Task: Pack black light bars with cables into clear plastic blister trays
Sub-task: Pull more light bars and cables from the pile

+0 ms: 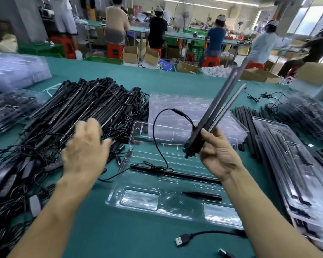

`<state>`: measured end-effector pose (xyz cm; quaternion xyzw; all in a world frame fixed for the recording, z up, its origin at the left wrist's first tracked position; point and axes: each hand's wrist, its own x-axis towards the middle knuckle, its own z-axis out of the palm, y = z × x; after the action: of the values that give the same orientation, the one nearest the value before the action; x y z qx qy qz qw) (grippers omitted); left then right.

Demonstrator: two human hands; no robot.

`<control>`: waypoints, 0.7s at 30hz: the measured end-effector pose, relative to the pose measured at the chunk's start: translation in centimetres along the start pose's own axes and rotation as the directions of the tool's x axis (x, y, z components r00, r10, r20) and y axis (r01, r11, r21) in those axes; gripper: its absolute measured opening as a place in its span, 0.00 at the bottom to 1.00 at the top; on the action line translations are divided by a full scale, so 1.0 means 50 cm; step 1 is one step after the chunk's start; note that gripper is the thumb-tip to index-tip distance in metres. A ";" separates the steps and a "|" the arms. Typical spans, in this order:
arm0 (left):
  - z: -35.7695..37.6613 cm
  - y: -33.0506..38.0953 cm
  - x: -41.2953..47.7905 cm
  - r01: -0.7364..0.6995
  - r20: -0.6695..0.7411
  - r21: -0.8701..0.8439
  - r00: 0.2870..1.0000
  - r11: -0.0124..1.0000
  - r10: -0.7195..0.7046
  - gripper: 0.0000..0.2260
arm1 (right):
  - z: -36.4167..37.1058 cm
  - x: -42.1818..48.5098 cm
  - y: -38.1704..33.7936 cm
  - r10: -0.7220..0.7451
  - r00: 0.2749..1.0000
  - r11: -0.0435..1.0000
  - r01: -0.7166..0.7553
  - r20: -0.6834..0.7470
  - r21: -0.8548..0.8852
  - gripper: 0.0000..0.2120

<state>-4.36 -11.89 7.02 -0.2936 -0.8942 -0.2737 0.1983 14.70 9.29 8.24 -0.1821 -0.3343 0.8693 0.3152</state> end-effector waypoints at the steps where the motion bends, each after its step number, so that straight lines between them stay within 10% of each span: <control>1: 0.002 0.015 -0.010 -0.085 0.095 -0.124 0.991 0.989 0.098 0.13 | 0.001 -0.001 0.005 0.002 1.000 1.000 -0.002 0.007 0.016 0.10; 3: 0.003 0.047 -0.036 -0.033 0.445 -0.473 0.853 0.881 0.271 0.14 | 0.006 -0.003 0.012 0.008 1.000 0.999 -0.009 0.018 0.036 0.07; 6: 0.016 0.087 -0.077 0.301 0.768 -0.614 0.442 0.729 0.464 0.08 | 0.012 -0.003 0.022 -0.021 0.998 0.998 0.018 -0.053 -0.057 0.07; 8: 0.046 0.103 -0.096 0.386 0.792 -0.604 0.383 0.697 0.475 0.12 | 0.015 -0.005 0.024 -0.024 0.996 0.997 0.017 -0.083 -0.079 0.09; 15: 0.120 0.096 -0.058 0.526 0.596 -0.784 0.786 0.330 0.164 0.39 | 0.015 -0.021 0.003 -0.015 0.992 0.998 0.023 0.127 -0.065 0.07; 21: 0.158 0.028 -0.020 0.352 0.329 -0.793 0.934 0.497 -0.136 0.23 | -0.041 -0.020 0.036 0.240 0.970 0.931 -0.238 -0.028 -0.276 0.17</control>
<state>-4.27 -6.58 0.96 -0.2509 -0.6994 -0.6601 -0.1104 15.75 8.51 5.66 -0.2613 -0.4291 0.8463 0.1774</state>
